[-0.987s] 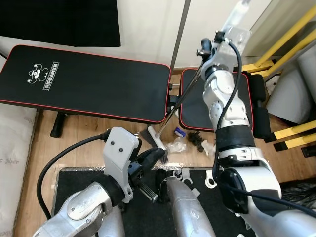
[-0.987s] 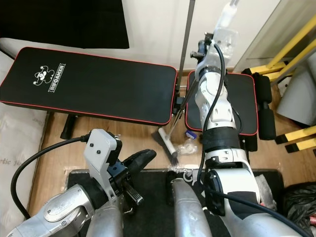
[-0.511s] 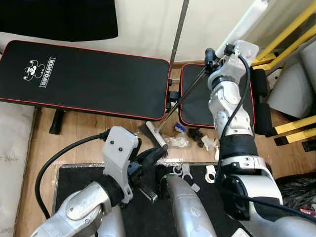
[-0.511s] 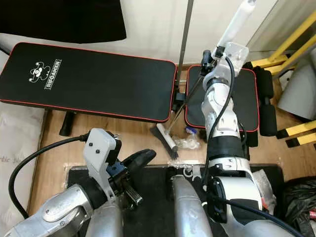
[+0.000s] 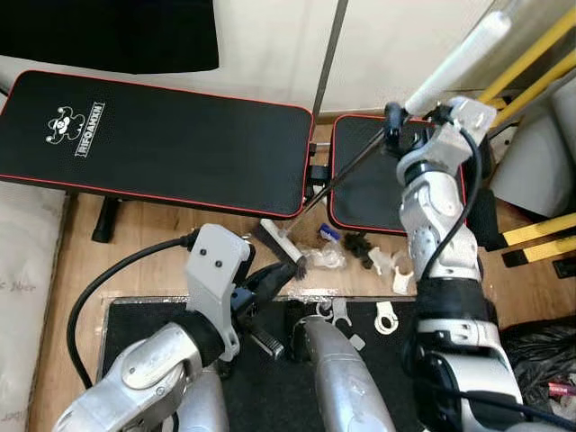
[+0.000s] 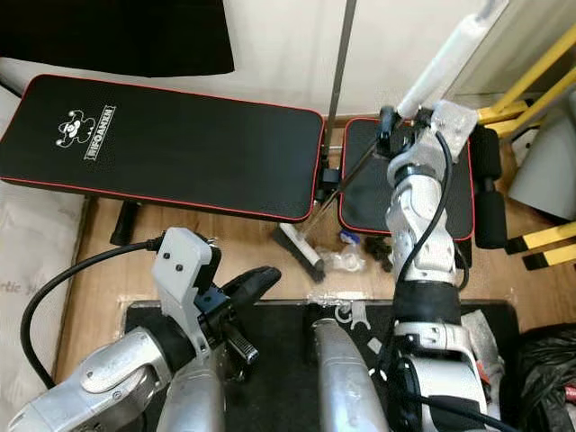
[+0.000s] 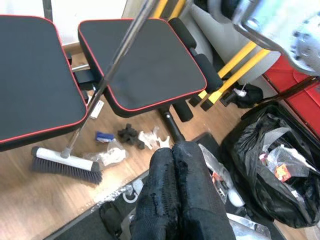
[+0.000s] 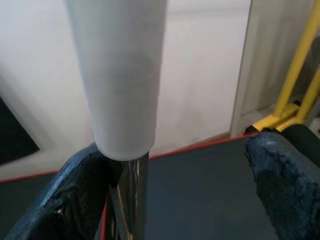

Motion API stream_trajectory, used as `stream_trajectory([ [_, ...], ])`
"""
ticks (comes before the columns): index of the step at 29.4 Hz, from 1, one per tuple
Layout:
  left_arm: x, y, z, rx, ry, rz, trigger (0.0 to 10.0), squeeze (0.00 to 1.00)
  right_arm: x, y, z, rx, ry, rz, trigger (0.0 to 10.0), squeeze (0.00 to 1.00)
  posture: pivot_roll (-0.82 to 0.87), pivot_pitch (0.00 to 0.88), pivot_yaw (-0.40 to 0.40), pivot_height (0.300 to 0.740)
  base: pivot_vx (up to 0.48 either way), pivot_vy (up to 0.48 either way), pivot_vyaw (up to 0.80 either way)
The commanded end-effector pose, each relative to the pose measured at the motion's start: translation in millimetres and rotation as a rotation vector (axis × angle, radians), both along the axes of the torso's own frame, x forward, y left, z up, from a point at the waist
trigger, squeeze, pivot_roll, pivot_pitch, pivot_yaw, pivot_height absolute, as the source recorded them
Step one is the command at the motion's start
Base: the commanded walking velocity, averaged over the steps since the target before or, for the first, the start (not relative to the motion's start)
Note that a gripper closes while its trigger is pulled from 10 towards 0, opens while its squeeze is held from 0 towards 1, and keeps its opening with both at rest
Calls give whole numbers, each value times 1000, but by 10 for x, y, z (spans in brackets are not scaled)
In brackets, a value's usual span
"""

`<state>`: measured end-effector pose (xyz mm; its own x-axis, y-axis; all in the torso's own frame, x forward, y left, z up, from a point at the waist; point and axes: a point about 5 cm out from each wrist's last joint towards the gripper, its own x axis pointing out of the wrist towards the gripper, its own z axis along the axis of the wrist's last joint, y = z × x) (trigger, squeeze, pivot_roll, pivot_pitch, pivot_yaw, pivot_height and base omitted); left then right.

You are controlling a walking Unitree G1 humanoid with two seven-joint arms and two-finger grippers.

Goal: Sweep floor

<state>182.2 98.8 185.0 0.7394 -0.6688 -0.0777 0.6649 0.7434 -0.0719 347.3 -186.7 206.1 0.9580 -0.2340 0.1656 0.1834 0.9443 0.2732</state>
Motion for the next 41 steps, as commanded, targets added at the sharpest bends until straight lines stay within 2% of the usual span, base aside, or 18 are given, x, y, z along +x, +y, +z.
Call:
stream_trajectory([
  [1, -39, -27, -61, -5, 33, -41, 10000, 0, -48, -49, -90, 7, 35, -7, 10000, 643, -72, 437, -132, 740, 0, 0, 0],
  [2, -9, -20, -72, -4, 31, -38, 10000, 0, -199, -113, -185, 4, 65, -9, 10000, 631, -83, 425, -130, 740, 0, 0, 0],
  [3, 5, -18, -78, -4, 29, -38, 10000, 0, -254, -127, -214, 5, 75, -8, 10000, 627, -85, 422, -128, 740, 0, 0, 0],
  [5, 25, -18, -85, -3, 27, -38, 10000, 0, -320, -129, -249, 4, 86, -1, 10000, 573, -90, 416, -127, 740, 0, 0, 0],
  [7, 31, -19, -87, -3, 26, -38, 10000, 0, -340, -125, -260, 4, 88, 4, 10000, 573, -90, 416, -127, 740, 0, 0, 0],
  [8, 43, -20, -92, -2, 25, -39, 10000, 0, -373, -104, -280, 7, 91, 23, 10000, 337, -93, 409, -126, 740, 0, 0, 0],
  [9, 61, -22, -100, -1, 24, -39, 10000, 0, -411, -79, -306, 11, 99, 44, 10000, 0, -95, 400, -125, 740, 0, 0, 0],
  [13, 112, -22, -119, 3, 17, -35, 10000, 0, -507, -22, -335, 20, 110, 92, 10000, 0, -103, 382, -126, 740, 0, 0, 0],
  [20, 165, -23, -144, 6, 12, -27, 10000, 0, -554, 10, -316, 9, 119, 112, 10000, 0, -109, 367, -129, 740, 0, 0, 0],
  [28, 209, -36, -165, 7, 2, -21, 10000, 0, -559, -43, -305, -21, 154, 89, 10000, 0, -112, 351, -137, 740, 0, 0, 0],
  [30, 236, -37, -197, 5, 8, -6, 10000, 0, -608, -84, -406, -23, 219, 88, 10000, 0, -120, 320, -155, 740, 0, 0, 0],
  [33, 251, -34, -210, 2, 11, 12, 10000, 0, -642, -98, -457, -23, 246, 96, 10000, 0, -119, 313, -161, 740, 0, 0, 0],
  [35, 315, 41, -226, -31, 15, 121, 10000, 0, -722, -92, -548, -15, 297, 130, 10000, 0, -122, 269, -182, 740, 0, 0, 0],
  [36, 315, 41, -226, -31, 15, 121, 10000, 0, -722, -92, -548, -15, 297, 130, 10000, 0, -122, 269, -182, 740, 0, 0, 0],
  [37, 351, 97, -245, -55, 25, 187, 10000, 0, -753, -61, -563, -11, 308, 156, 10000, 0, -123, 250, -187, 740, 0, 0, 0],
  [38, 351, 97, -245, -55, 25, 187, 10000, 0, -753, -61, -563, -11, 308, 156, 10000, 0, -123, 250, -187, 740, 0, 0, 0],
  [39, 376, 145, -259, -84, 29, 233, 10000, 0, -778, -23, -569, -5, 311, 182, 10000, 0, -123, 234, -189, 740, 0, 0, 0],
  [41, 408, 180, -285, -86, 35, 274, 10000, 0, -794, 8, -571, -5, 309, 201, 10000, 0, -125, 216, -188, 740, 240, 0, 0],
])
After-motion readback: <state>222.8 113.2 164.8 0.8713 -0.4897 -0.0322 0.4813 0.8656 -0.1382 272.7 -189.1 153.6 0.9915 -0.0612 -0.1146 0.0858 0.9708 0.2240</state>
